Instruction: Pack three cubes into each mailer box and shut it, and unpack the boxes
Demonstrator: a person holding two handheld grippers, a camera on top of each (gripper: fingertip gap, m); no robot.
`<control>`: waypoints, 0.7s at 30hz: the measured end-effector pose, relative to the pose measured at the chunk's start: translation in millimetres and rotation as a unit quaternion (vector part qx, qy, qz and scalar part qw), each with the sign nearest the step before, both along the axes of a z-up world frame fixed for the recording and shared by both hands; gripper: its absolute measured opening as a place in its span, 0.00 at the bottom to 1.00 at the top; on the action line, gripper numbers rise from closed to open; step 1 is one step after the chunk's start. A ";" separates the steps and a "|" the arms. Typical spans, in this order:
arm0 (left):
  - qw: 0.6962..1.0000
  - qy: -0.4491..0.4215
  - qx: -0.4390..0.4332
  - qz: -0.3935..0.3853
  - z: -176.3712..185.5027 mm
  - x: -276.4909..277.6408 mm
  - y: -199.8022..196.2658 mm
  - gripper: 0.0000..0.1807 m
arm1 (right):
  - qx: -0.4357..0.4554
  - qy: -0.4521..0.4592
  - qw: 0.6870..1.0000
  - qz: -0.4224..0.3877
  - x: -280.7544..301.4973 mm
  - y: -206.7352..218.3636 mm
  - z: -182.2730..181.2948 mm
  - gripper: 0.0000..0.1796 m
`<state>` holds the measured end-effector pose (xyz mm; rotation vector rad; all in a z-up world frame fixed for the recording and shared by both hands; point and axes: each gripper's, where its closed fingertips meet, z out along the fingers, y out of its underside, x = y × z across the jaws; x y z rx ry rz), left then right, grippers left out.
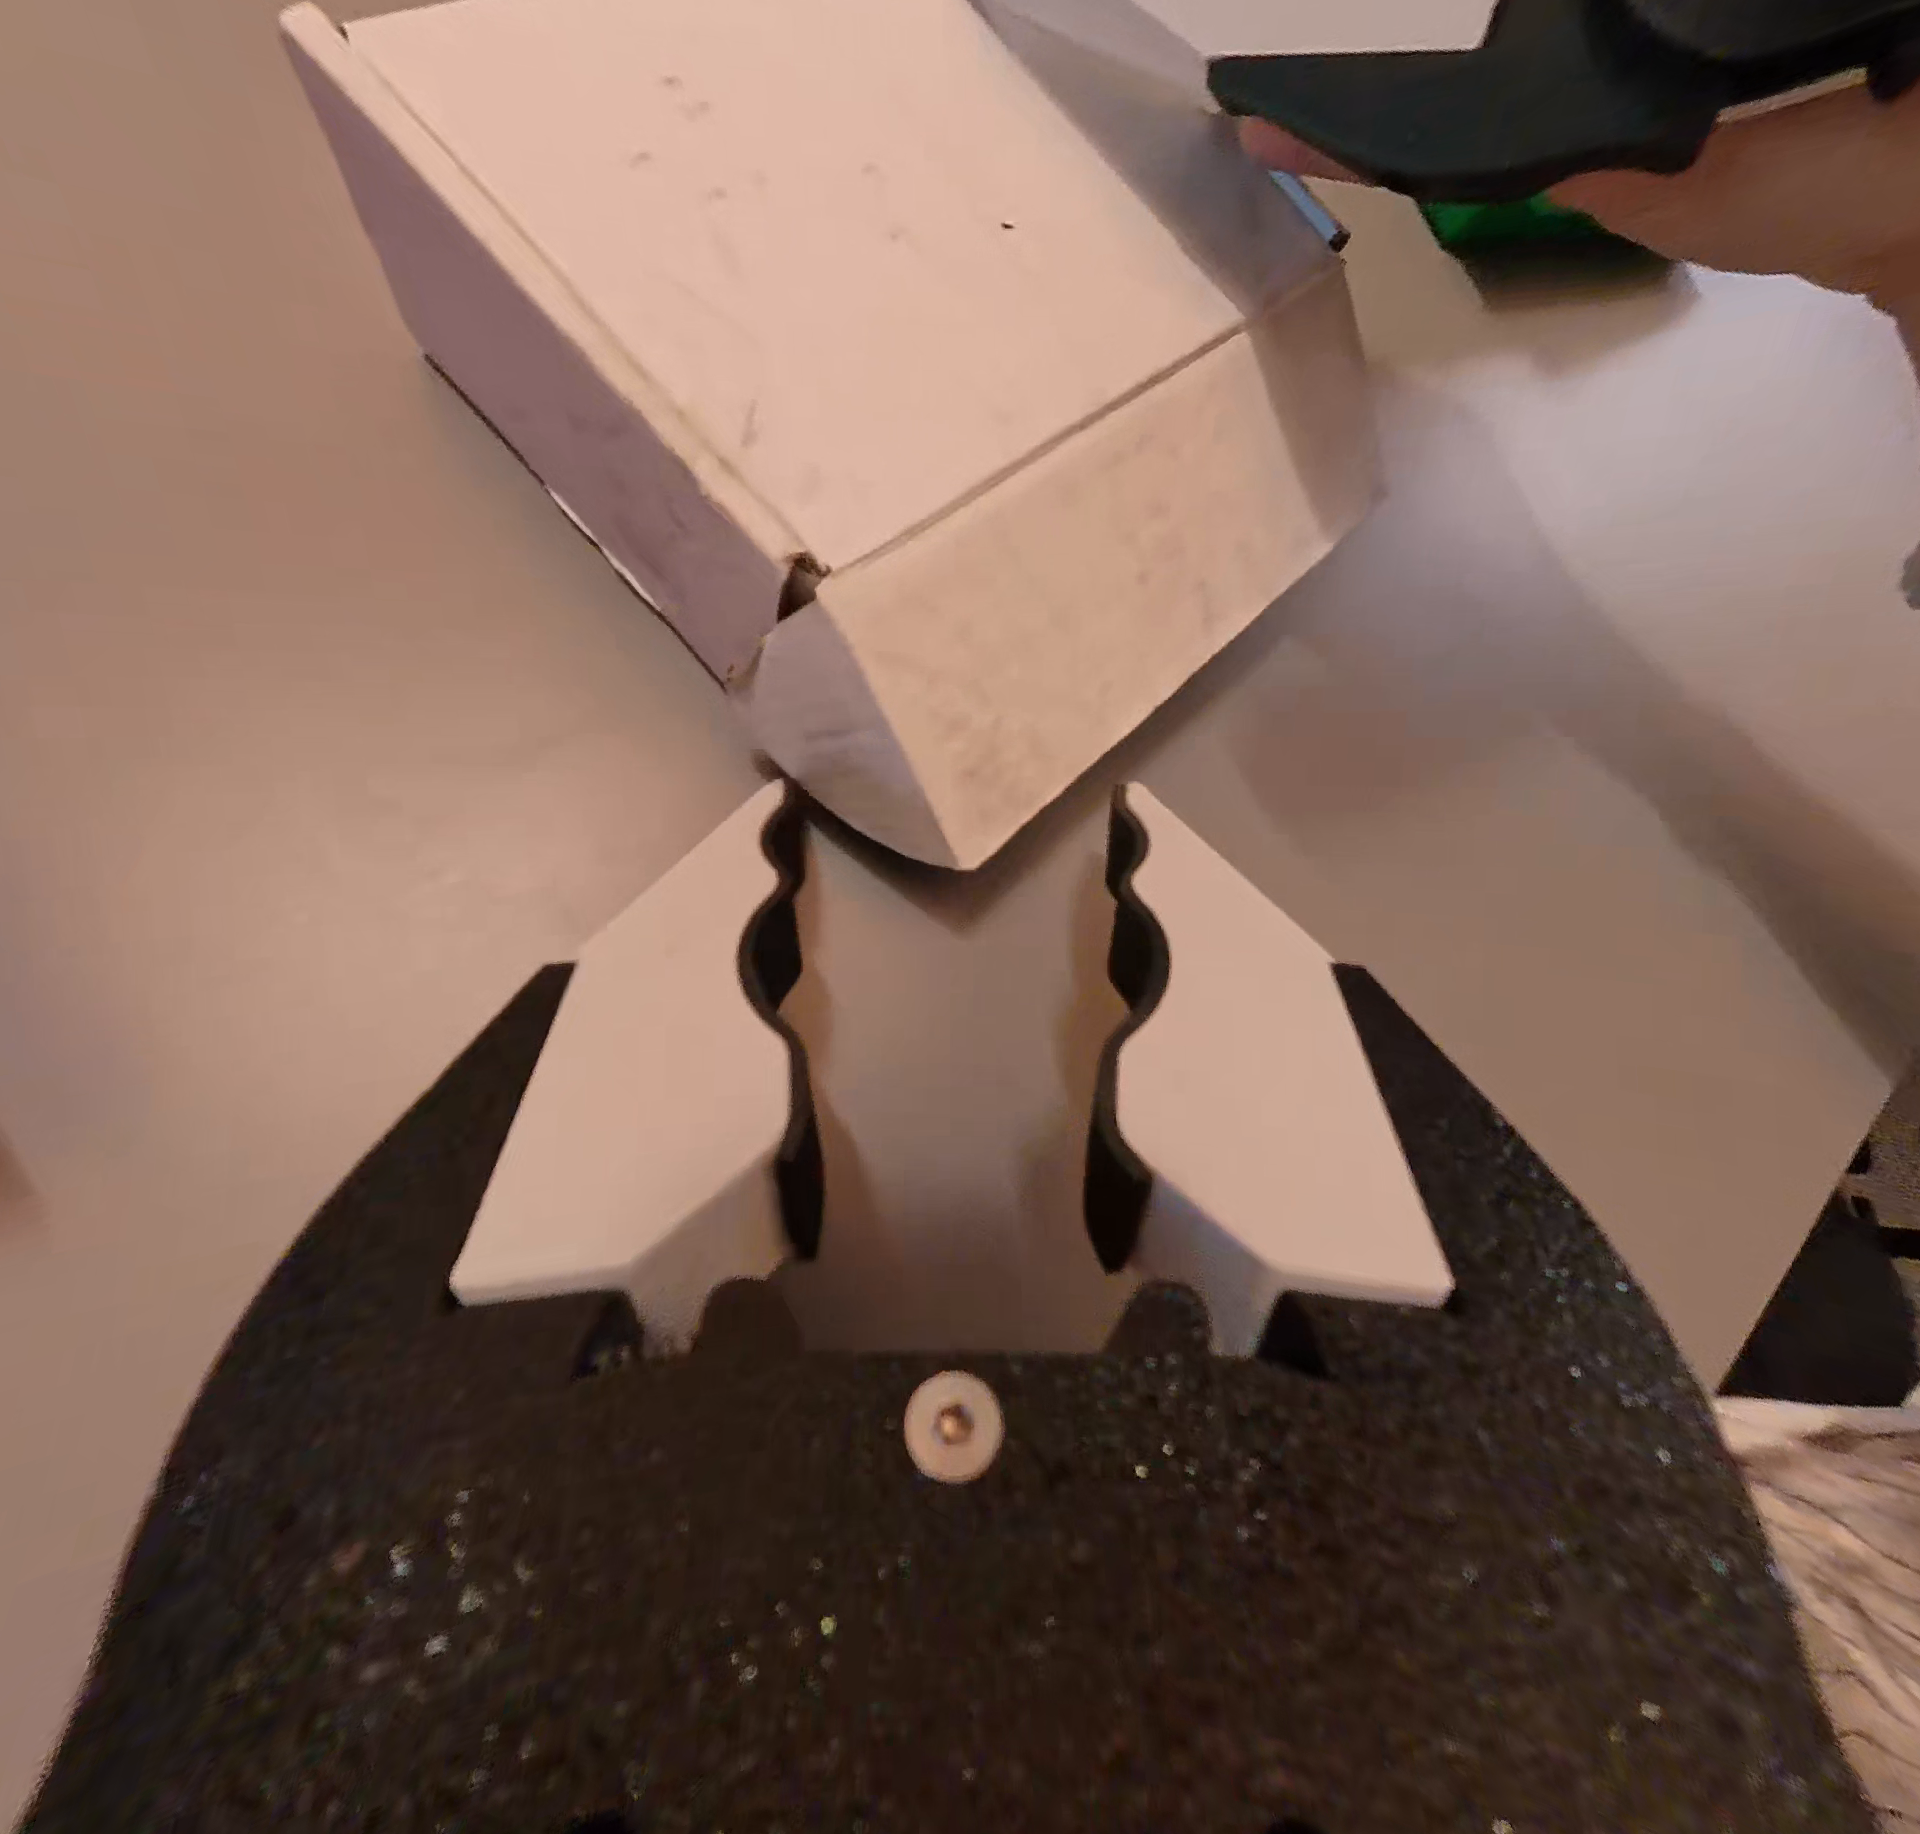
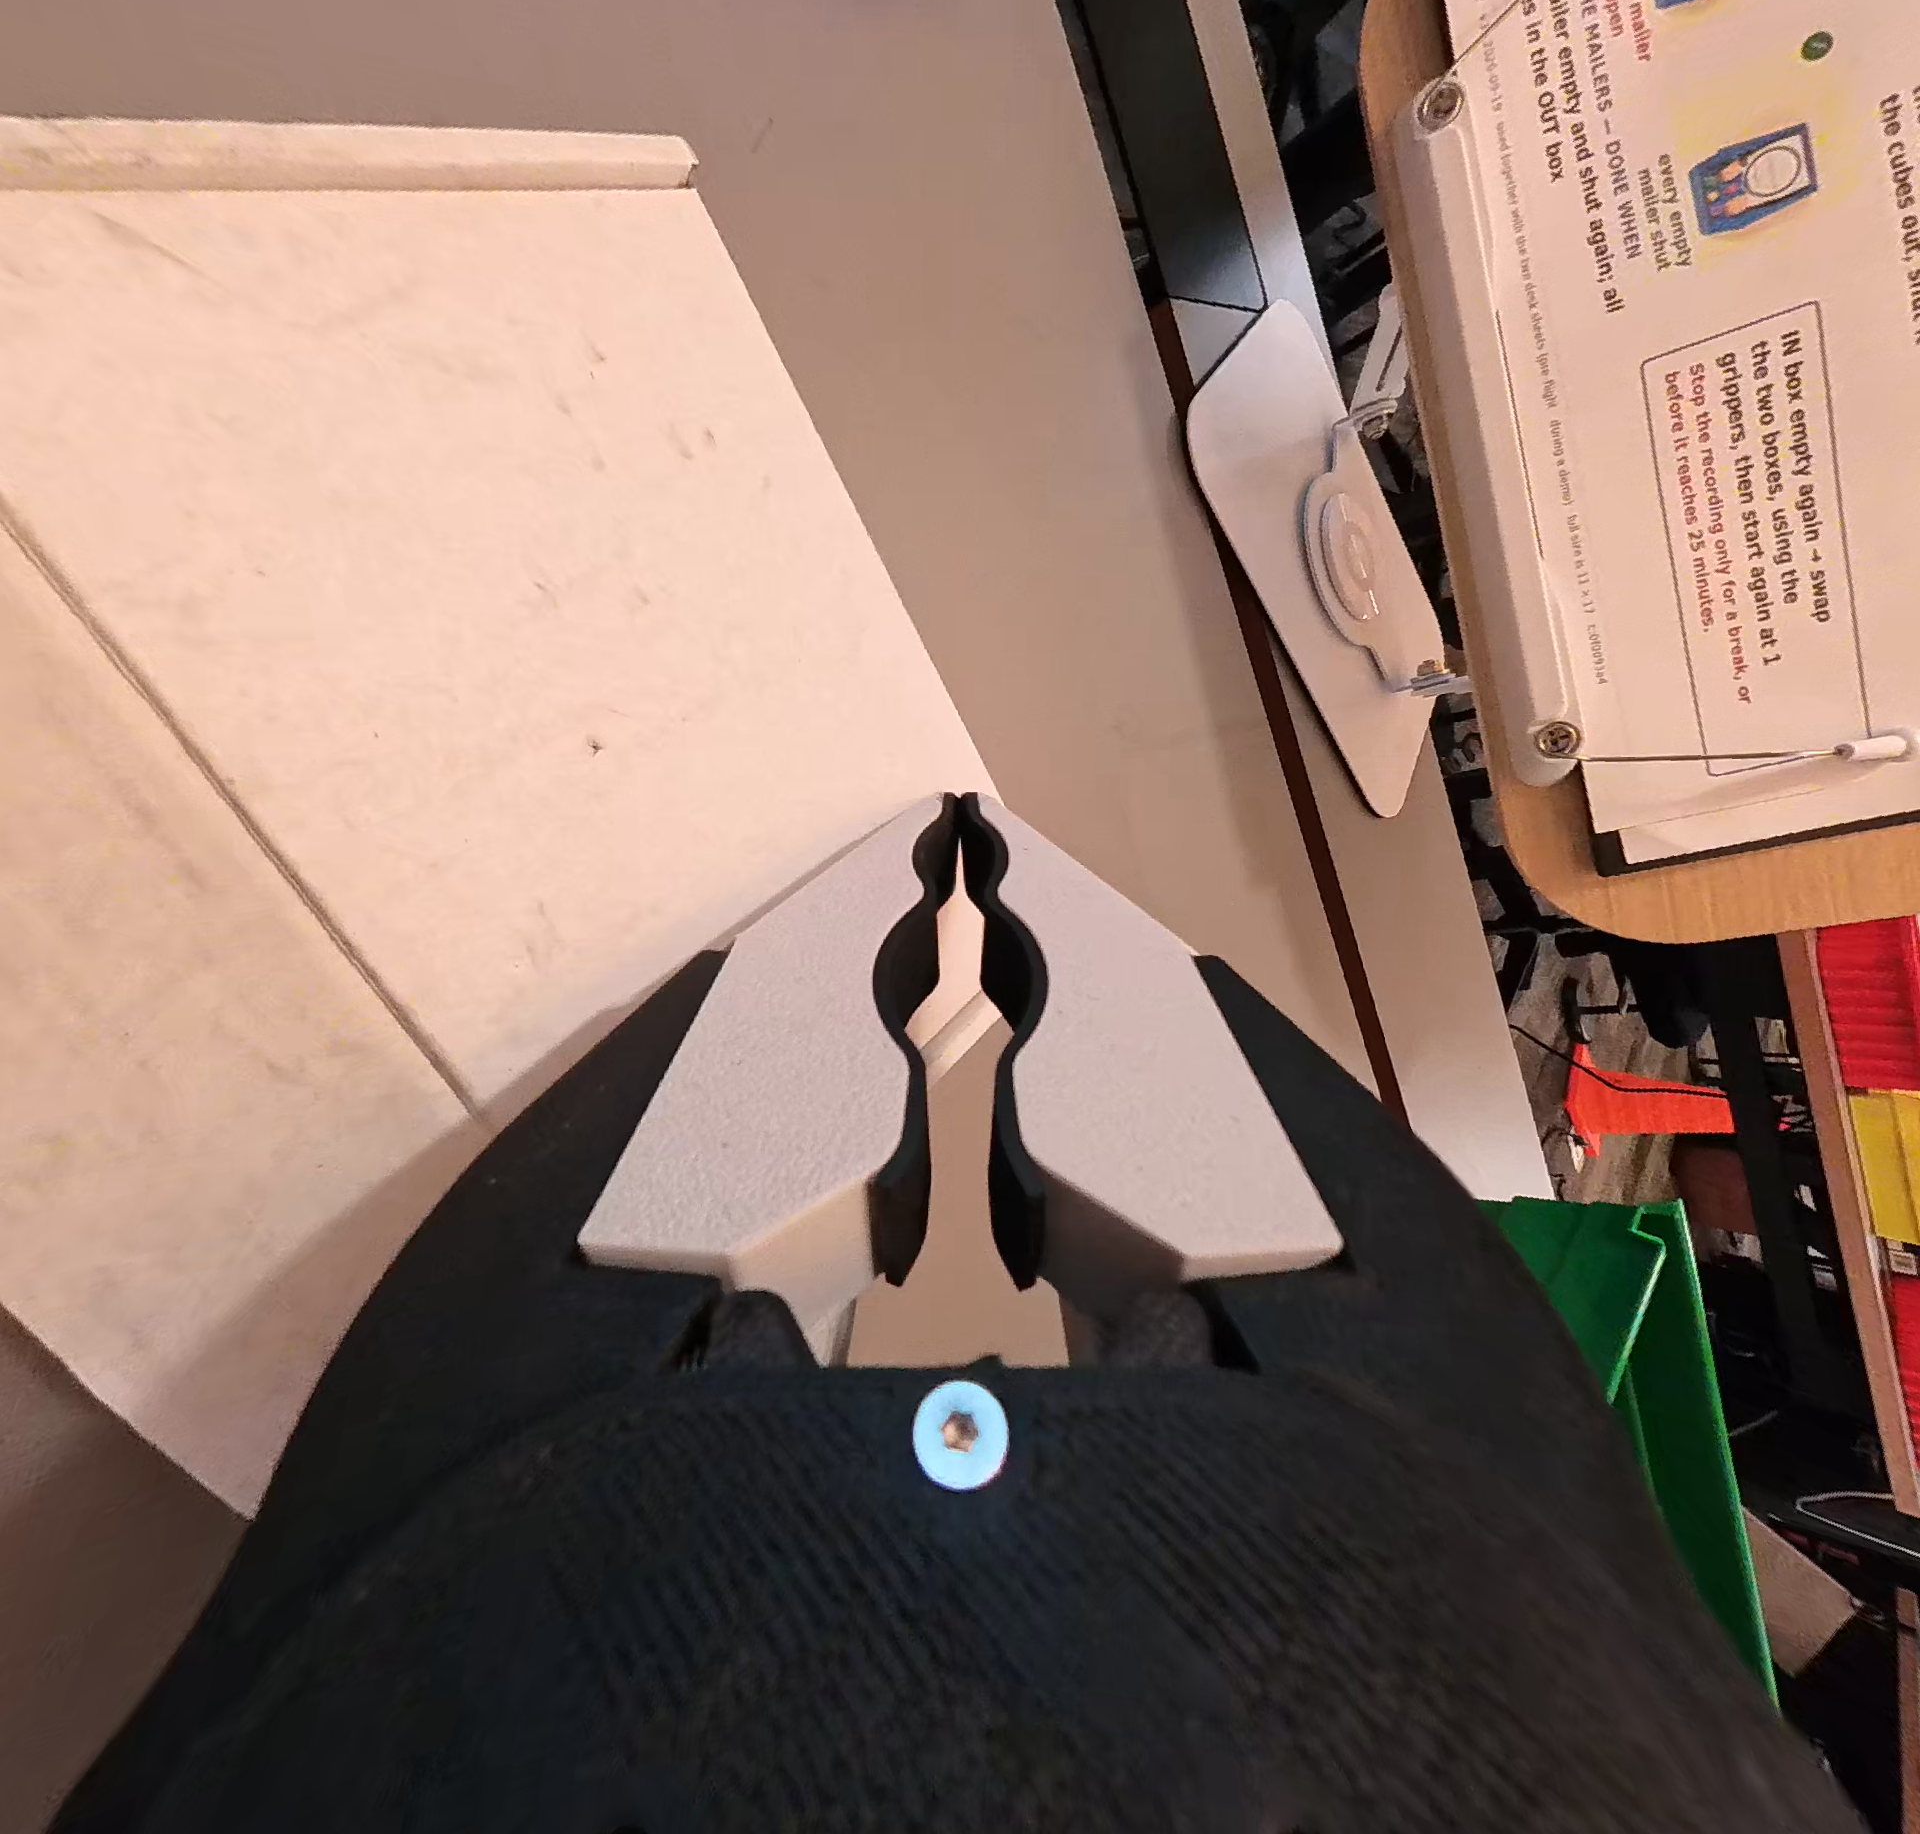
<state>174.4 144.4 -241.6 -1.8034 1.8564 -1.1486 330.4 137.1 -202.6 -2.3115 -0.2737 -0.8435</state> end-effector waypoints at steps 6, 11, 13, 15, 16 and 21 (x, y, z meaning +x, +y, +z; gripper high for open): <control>1.000 0.010 -0.018 -0.014 0.2 -2.1 -2.5 0.24 | -0.009 -0.003 1.000 -0.007 0.0 0.4 -0.1 0.00; 0.998 0.033 -0.049 -0.036 0.4 -4.9 -9.3 0.22 | -0.019 -0.012 1.000 -0.010 -0.3 1.6 -0.2 0.00; 0.995 0.051 -0.072 -0.042 -0.3 -7.7 -13.7 0.20 | -0.022 -0.015 1.000 -0.011 -1.0 2.4 -0.2 0.00; 0.994 0.052 -0.086 -0.044 0.4 -7.2 -16.7 0.20 | -0.026 -0.021 0.999 -0.016 -0.8 2.9 -0.3 0.00; 0.994 0.050 -0.087 -0.044 0.1 -6.8 -18.2 0.20 | -0.028 -0.025 0.999 -0.017 -0.7 3.1 -0.3 0.00; 0.999 0.029 -0.030 -0.028 -0.4 -7.5 -16.6 0.22 | -0.036 -0.045 0.998 -0.020 0.1 3.9 -0.3 0.00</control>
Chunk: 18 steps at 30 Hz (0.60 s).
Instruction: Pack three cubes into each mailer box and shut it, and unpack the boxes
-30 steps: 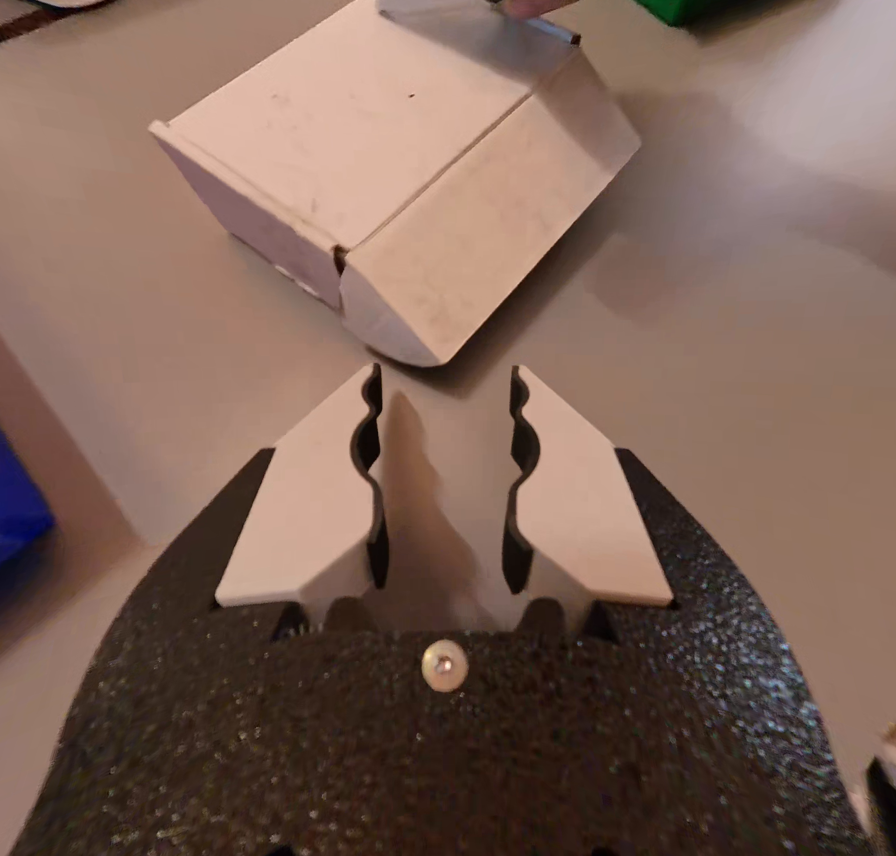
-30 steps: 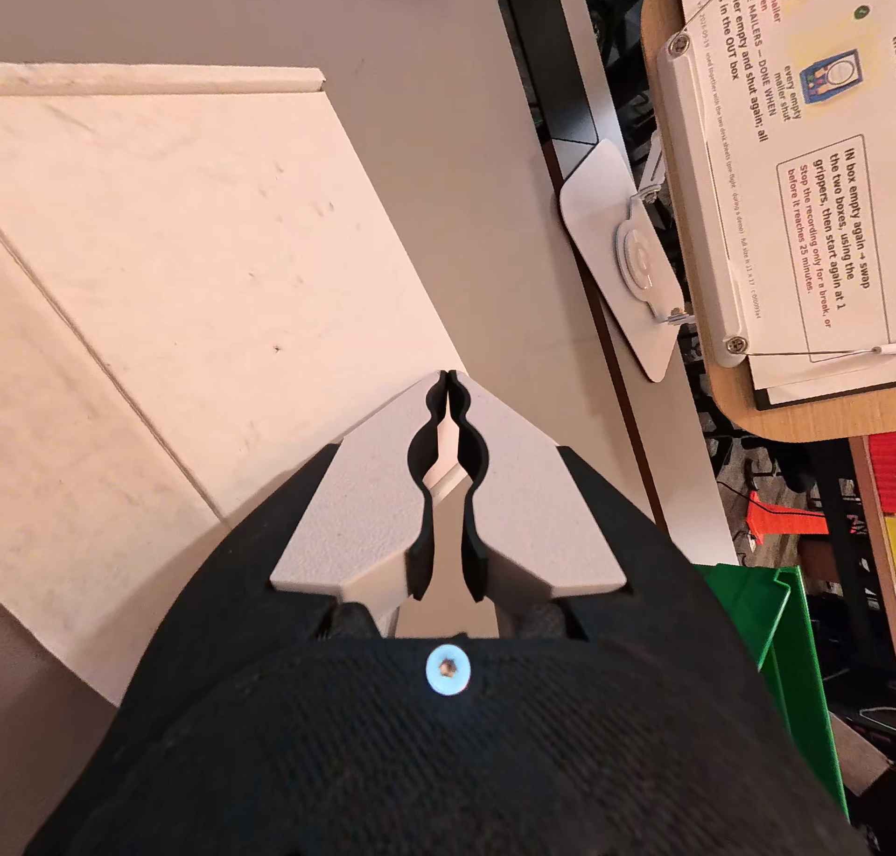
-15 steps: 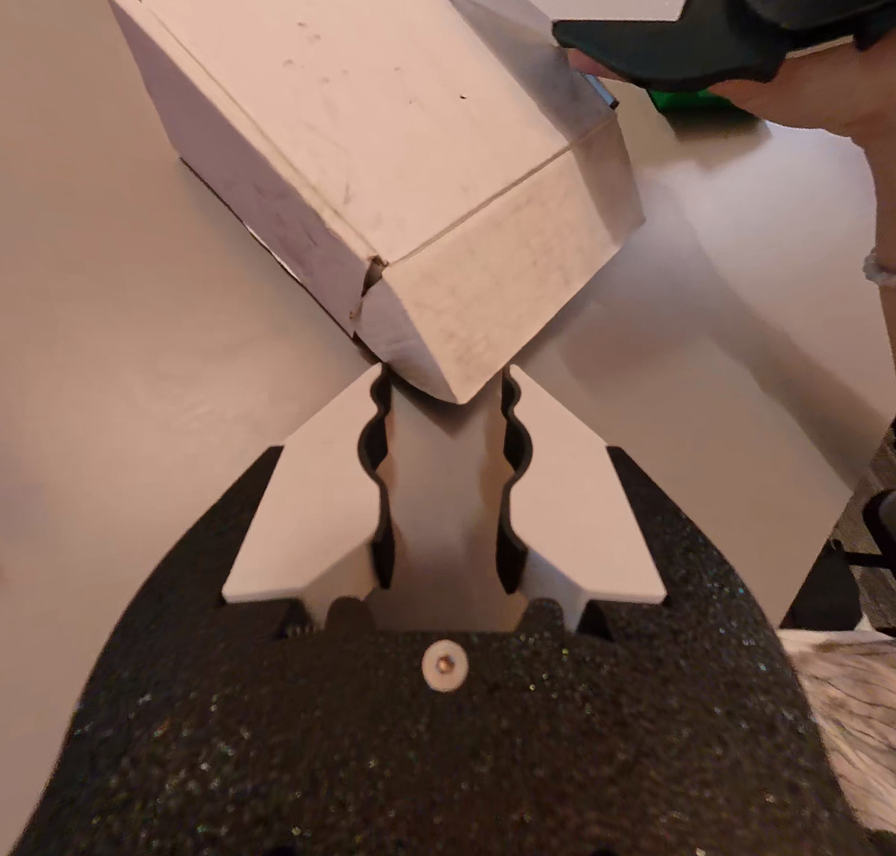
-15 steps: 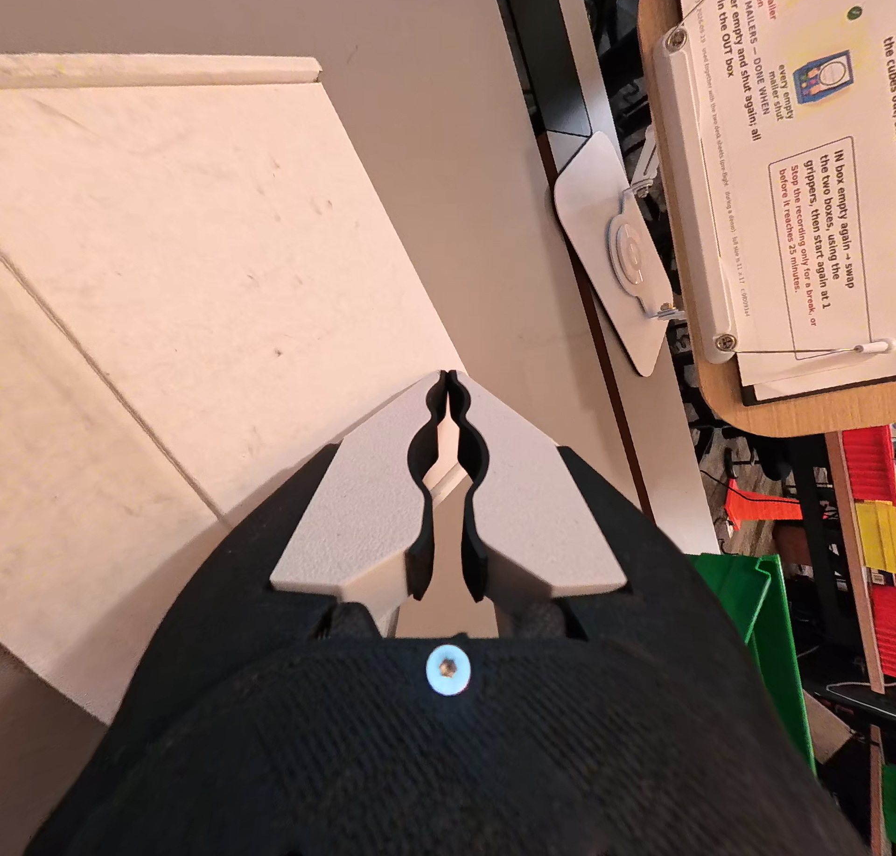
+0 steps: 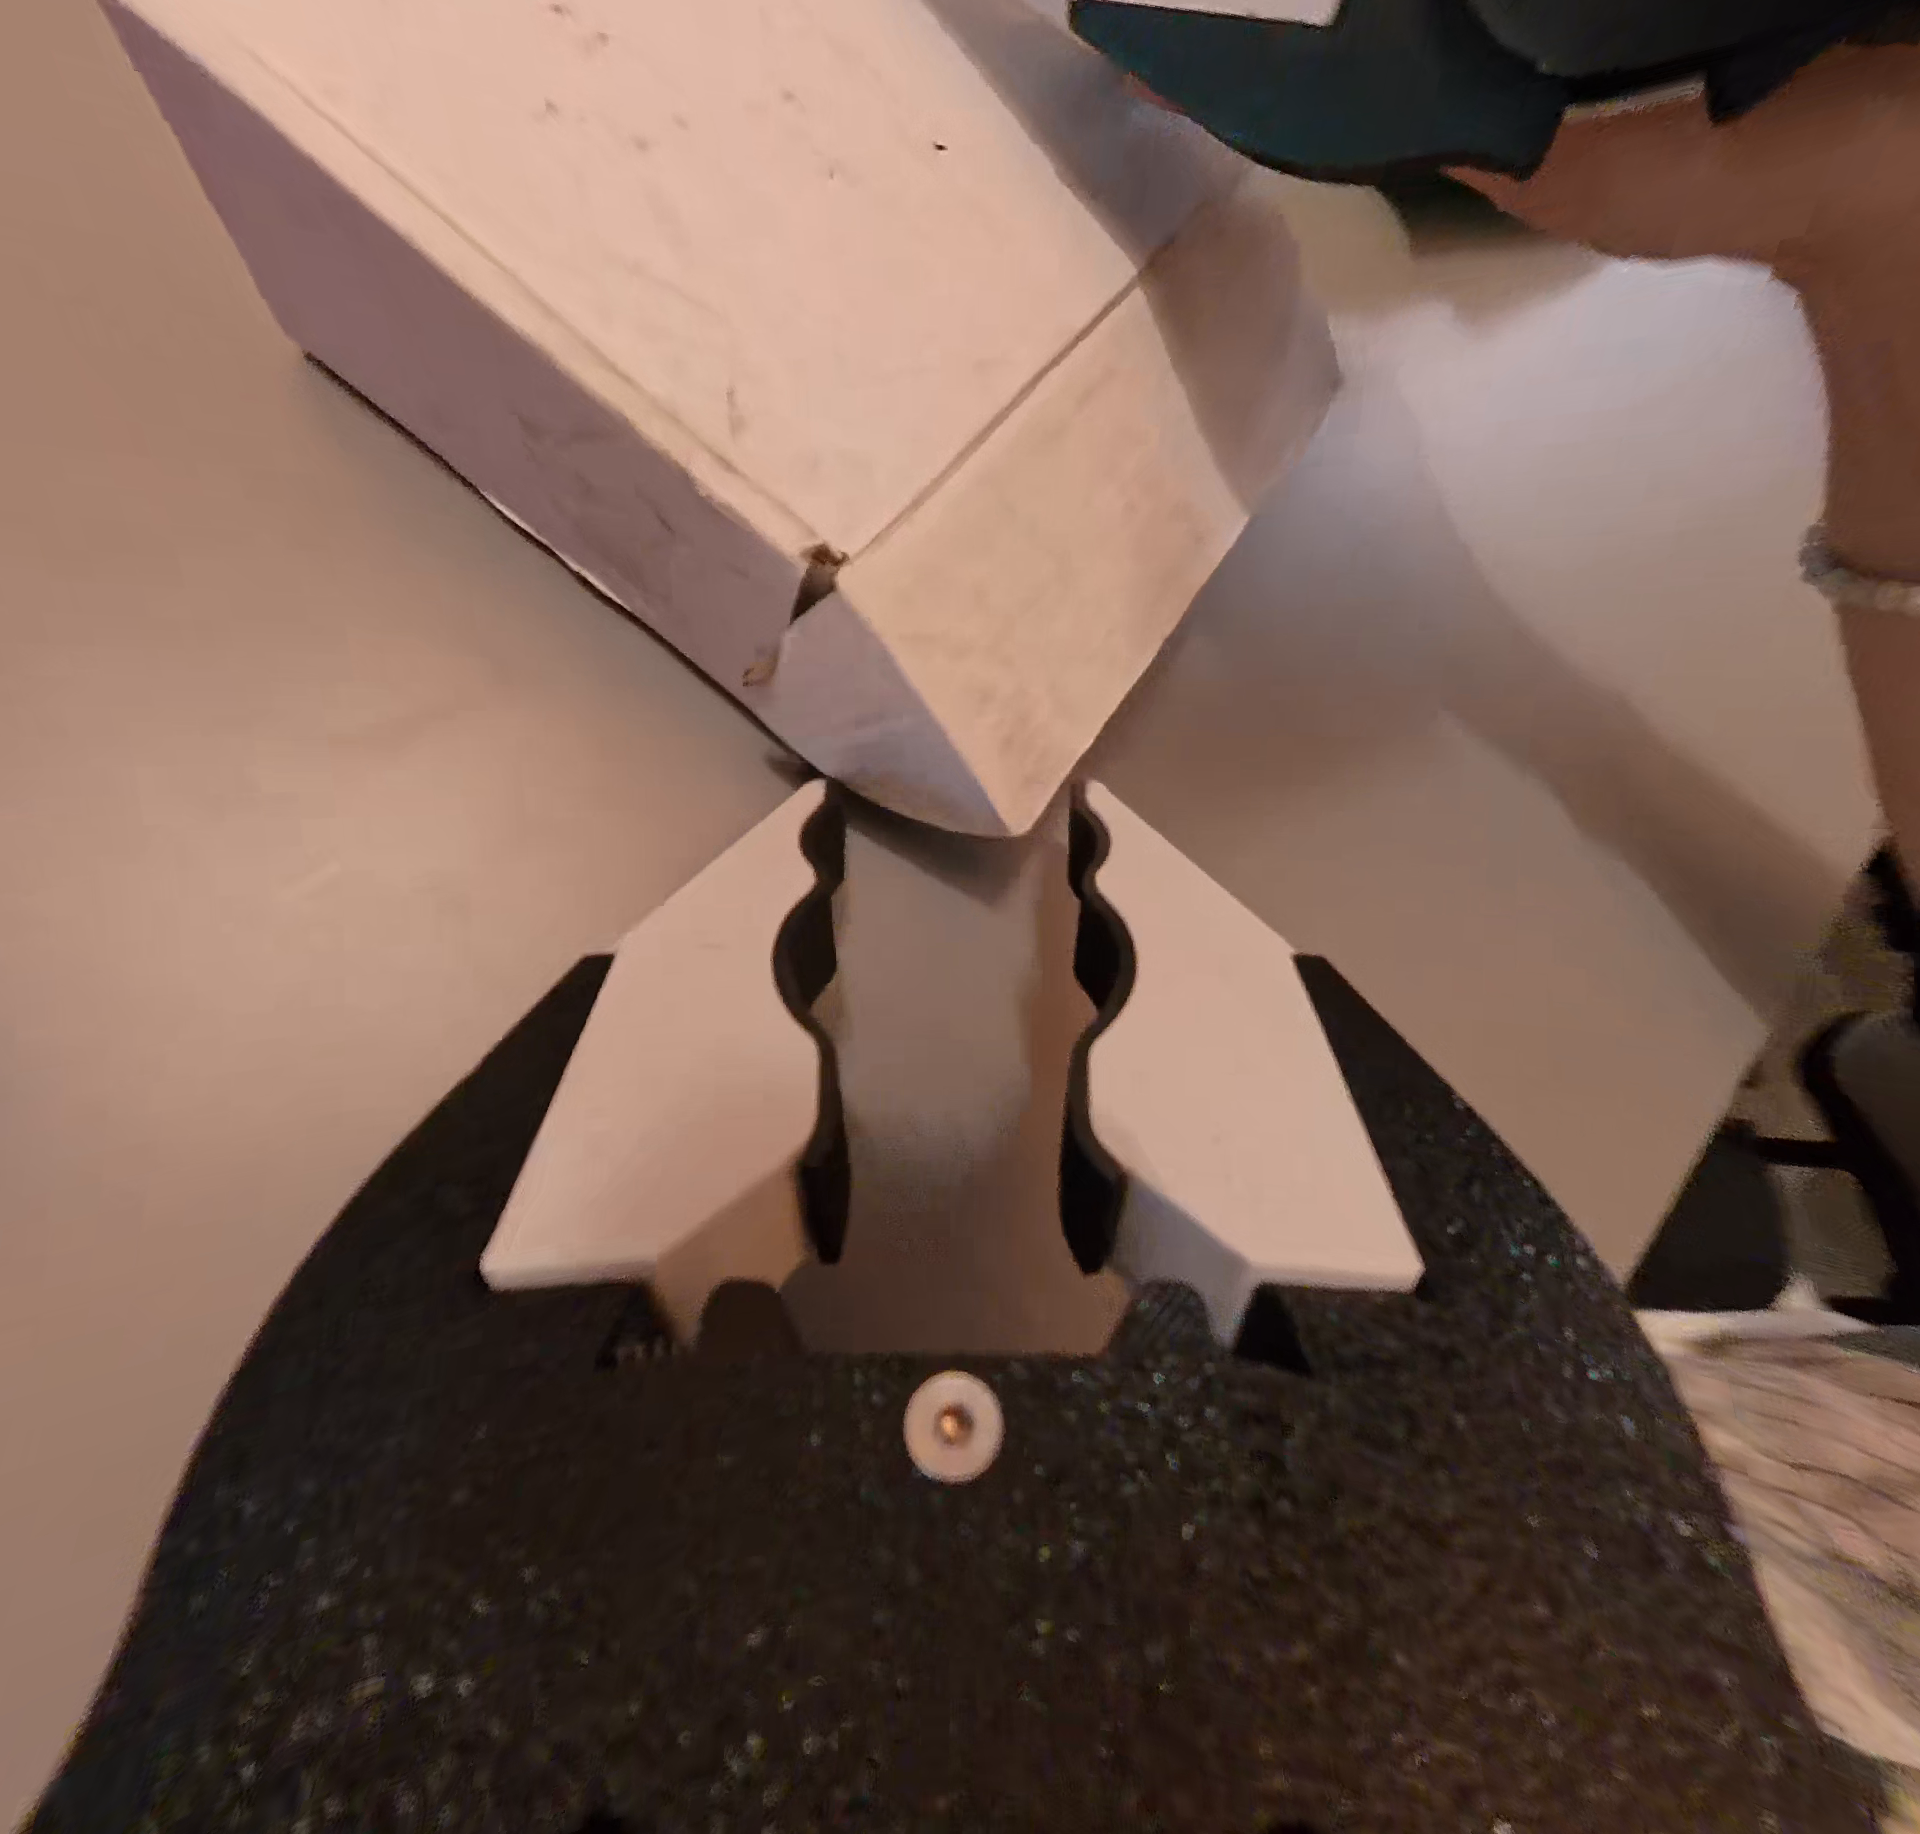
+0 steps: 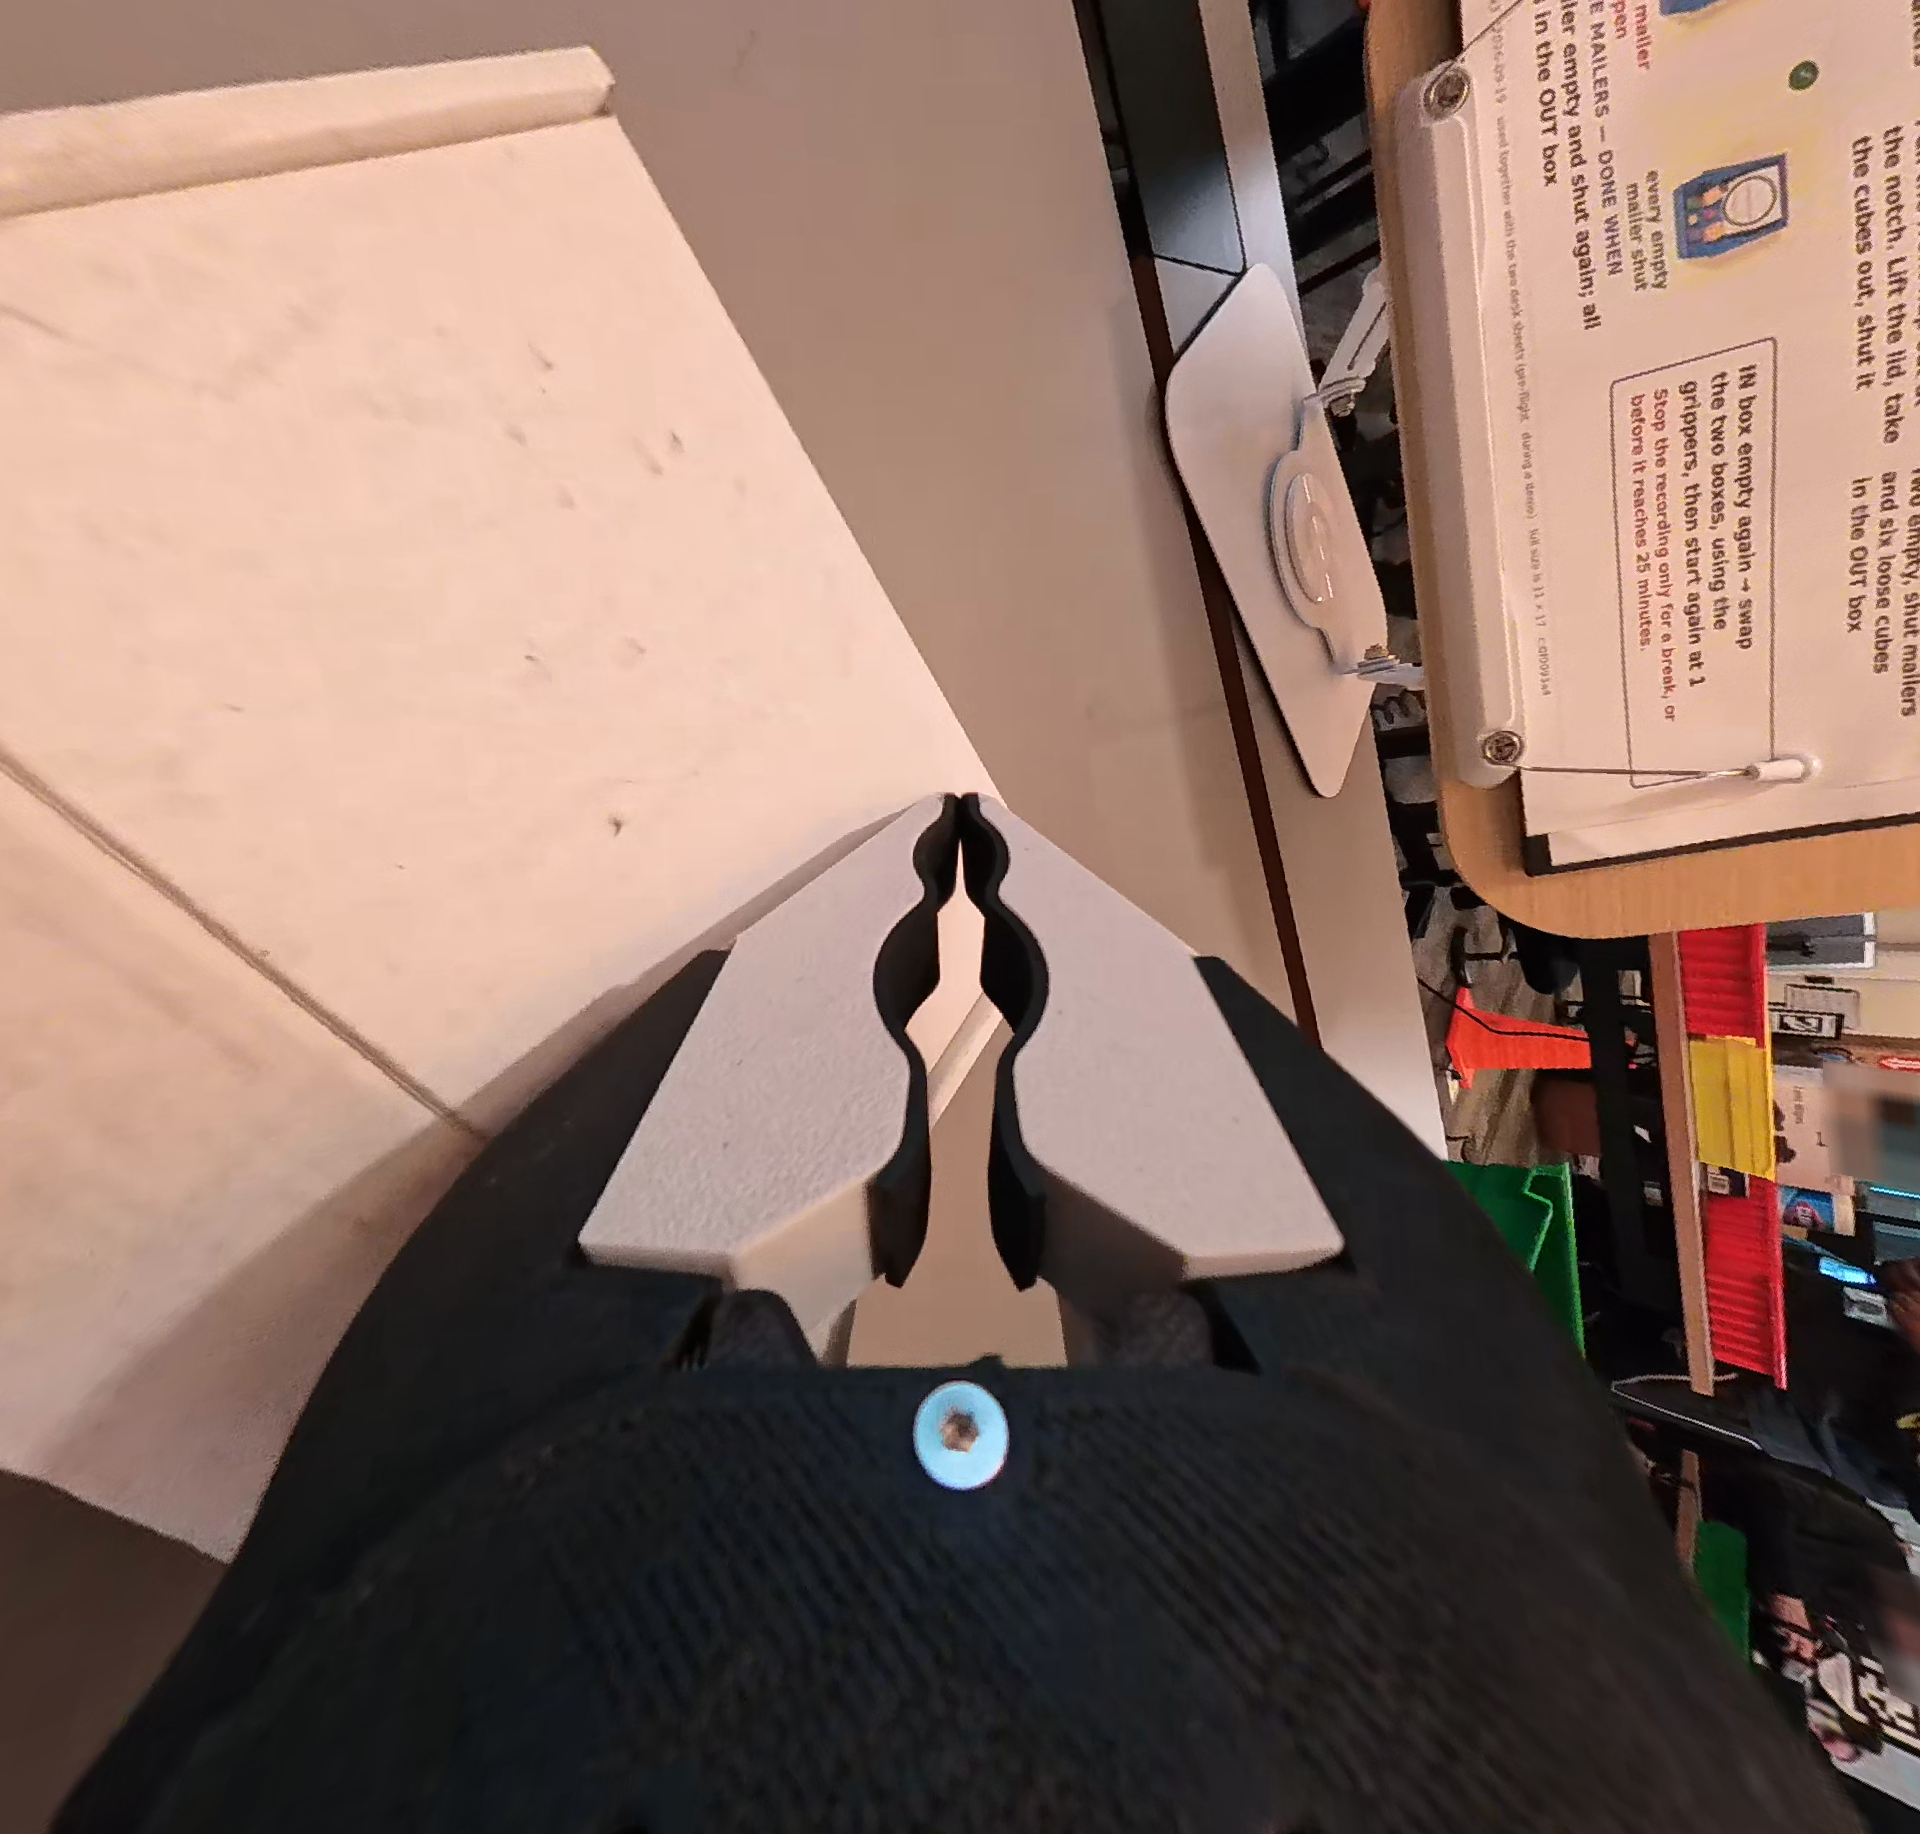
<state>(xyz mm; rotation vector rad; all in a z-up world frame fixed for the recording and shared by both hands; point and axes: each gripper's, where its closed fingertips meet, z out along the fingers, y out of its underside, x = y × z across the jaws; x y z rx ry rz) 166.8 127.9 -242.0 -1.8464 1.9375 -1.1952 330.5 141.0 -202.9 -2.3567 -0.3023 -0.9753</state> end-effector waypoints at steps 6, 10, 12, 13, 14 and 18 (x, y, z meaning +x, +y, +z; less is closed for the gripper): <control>0.991 -0.074 0.107 0.012 8.4 -3.9 1.2 0.28 | 0.004 0.009 1.000 0.001 -0.4 0.1 0.1 0.00; 0.976 -0.088 0.201 0.011 -0.1 0.5 9.1 0.28 | 0.001 0.006 1.000 -0.002 -0.3 0.2 0.1 0.00; 0.965 -0.102 0.243 0.004 -1.9 4.4 9.7 0.23 | -0.003 0.000 1.000 -0.003 -0.4 0.2 0.1 0.00; 0.958 -0.110 0.263 0.007 -0.9 6.2 10.9 0.20 | -0.005 -0.003 1.000 -0.003 -0.4 0.2 0.2 0.00; 0.952 -0.114 0.284 0.010 -0.8 6.9 12.4 0.19 | -0.004 -0.005 1.000 -0.004 -0.3 0.2 0.1 0.00; 0.924 -0.127 0.359 0.016 -0.1 7.2 14.7 0.15 | 0.005 0.000 1.000 -0.005 -0.3 0.2 0.1 0.00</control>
